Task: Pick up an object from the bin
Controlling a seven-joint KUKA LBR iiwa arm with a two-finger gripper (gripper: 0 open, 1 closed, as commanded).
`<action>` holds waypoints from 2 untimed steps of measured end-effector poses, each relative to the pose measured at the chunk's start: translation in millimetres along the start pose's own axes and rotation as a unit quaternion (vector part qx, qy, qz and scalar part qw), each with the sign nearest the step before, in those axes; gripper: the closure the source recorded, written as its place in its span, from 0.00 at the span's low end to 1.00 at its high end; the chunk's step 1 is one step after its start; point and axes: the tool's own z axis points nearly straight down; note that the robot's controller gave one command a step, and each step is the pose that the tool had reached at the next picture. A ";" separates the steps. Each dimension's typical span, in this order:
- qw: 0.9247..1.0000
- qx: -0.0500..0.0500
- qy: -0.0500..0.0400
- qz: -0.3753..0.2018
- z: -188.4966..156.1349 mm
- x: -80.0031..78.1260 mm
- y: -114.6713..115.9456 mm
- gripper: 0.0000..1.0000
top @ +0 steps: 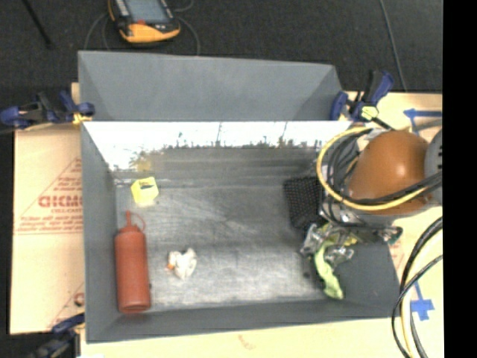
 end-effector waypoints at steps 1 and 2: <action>1.000 -0.001 0.000 0.000 -3.6 0.2 0.8 1.00; 1.000 -0.005 0.003 0.000 -17.1 0.8 2.5 1.00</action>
Offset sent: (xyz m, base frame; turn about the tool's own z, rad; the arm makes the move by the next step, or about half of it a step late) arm -0.0001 -0.0001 0.1154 0.0000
